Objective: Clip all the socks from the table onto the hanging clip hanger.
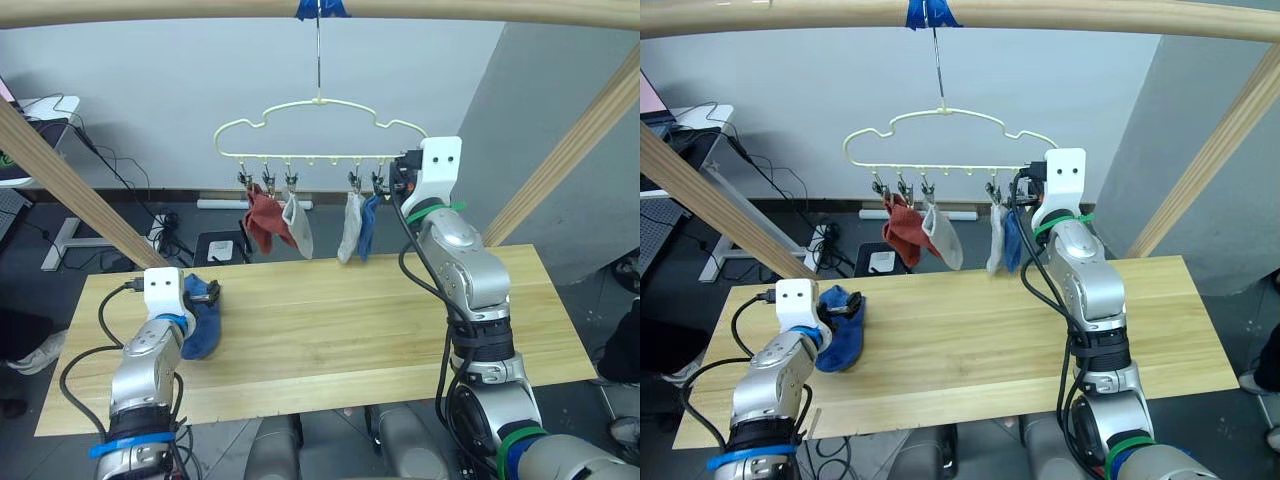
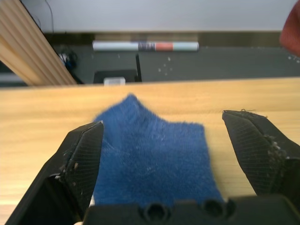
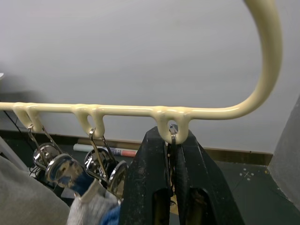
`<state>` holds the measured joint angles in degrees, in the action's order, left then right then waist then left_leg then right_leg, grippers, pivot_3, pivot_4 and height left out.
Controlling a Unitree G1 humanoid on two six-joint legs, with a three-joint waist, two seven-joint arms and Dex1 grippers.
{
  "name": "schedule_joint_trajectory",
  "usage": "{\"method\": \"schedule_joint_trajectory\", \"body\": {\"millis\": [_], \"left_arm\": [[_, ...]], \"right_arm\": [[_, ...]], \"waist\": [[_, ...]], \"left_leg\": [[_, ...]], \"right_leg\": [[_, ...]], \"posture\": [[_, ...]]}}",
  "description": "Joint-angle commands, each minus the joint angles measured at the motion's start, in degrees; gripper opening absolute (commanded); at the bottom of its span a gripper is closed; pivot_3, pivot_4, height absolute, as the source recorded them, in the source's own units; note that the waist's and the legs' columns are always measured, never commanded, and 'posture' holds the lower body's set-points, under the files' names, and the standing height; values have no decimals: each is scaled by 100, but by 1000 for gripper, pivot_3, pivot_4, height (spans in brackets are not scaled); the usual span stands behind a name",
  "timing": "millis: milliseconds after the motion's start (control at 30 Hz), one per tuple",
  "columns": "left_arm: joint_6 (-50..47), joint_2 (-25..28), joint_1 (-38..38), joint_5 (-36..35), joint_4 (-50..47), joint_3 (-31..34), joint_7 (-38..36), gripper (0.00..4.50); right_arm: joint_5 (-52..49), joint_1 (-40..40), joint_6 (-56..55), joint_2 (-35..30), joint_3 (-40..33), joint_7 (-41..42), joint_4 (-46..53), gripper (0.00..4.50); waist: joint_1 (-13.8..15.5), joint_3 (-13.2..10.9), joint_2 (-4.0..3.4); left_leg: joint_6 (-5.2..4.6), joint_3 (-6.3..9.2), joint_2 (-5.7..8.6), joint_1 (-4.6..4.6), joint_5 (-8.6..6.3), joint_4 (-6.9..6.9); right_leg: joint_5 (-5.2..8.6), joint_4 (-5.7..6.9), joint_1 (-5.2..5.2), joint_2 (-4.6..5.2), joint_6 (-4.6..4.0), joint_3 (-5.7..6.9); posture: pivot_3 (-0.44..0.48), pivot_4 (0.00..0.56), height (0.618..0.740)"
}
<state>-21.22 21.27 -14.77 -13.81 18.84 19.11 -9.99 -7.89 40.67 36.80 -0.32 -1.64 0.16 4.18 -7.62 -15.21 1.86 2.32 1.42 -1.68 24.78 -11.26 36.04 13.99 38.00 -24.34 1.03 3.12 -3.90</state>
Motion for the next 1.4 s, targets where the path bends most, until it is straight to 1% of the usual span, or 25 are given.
{"method": "schedule_joint_trajectory", "body": {"millis": [33,300,400,433,700,833,867,967,1100,1167,1233,1300,1333,1400], "left_arm": [[123,130,-185,89,384,77,106,4481],[-21,207,-406,311,1132,-221,31,4481],[-41,220,-402,310,1198,-257,-17,3956],[-55,228,-400,302,1209,-264,-44,3627],[-93,256,-265,302,1129,-336,-214,1384],[-102,217,-134,300,870,-479,-434,251],[-127,176,-90,277,733,-546,-523,26],[-169,10,109,216,50,-937,-944,10],[-276,-350,379,-12,-1453,-1862,-1755,10],[-454,-614,386,-173,-2121,-2340,-2013,10],[-531,-844,321,-186,-2453,-2664,-2051,10],[-490,-1135,189,-106,-2545,-2922,-1928,10],[-426,-1302,100,-60,-2509,-3019,-1847,10],[-154,-1876,-256,88,-2119,-3147,-1487,10]], "right_arm": [[-35,93,51,-37,9,51,299,0],[-49,120,162,-41,45,112,328,0],[-54,124,186,-39,43,122,338,0],[-57,125,191,-37,42,123,338,0],[-78,132,201,10,27,109,332,0],[-64,144,168,32,23,92,310,0],[-59,146,156,35,19,88,302,0],[-46,152,127,33,5,78,288,0],[-38,159,116,10,-42,55,311,0],[-35,159,125,-4,-67,38,335,0],[-33,160,135,-15,-80,27,351,0],[-30,155,148,-27,-88,18,374,0],[-30,154,154,-32,-93,14,384,0],[-28,152,169,-39,-96,3,408,0]], "waist": [[-4,-3,1],[-25,-18,-2],[-28,-19,-3],[-28,-19,-3],[-29,-27,-16],[-27,-29,-21],[-27,-30,-22],[-19,-33,-27],[-12,-39,-28],[-11,-50,-19],[-28,-52,-15],[-33,-52,-15],[-34,-52,-15],[-40,-52,-14]], "left_leg": [[0,-1,0,0,0,0],[0,0,-1,-1,0,-1],[0,-1,-1,-3,0,-1],[0,-1,-1,-3,0,-1],[0,-2,-2,-4,0,-3],[0,-2,-1,-4,0,-4],[0,-3,-1,-4,0,-4],[1,-3,-2,-4,0,-6],[1,-6,-3,0,0,-9],[1,-6,-3,5,-1,-10],[1,-6,-1,6,-1,-11],[1,-7,2,5,-1,-13],[1,-7,4,5,-1,-13],[1,-5,2,3,-1,-12]], "right_leg": [[0,0,0,0,0,-1],[1,0,0,0,1,-1],[6,1,0,0,11,-2],[14,1,0,0,23,-2],[14,0,1,3,24,-4],[15,-1,1,4,24,-4],[15,-2,1,4,24,-4],[15,-4,0,9,25,-5],[13,-11,1,22,21,-8],[8,-17,1,24,13,-8],[6,-18,0,22,11,-8],[9,-19,0,14,15,-9],[17,-20,0,7,29,-9],[19,-19,0,0,31,-9]], "posture": [[-149,308,740],[-157,316,740],[-158,317,740],[-158,317,740],[-158,315,740],[-157,309,740],[-158,308,740],[-161,306,740],[-171,300,740],[-178,297,740],[-184,295,740],[-189,293,740],[-188,291,740],[-196,290,740]]}}
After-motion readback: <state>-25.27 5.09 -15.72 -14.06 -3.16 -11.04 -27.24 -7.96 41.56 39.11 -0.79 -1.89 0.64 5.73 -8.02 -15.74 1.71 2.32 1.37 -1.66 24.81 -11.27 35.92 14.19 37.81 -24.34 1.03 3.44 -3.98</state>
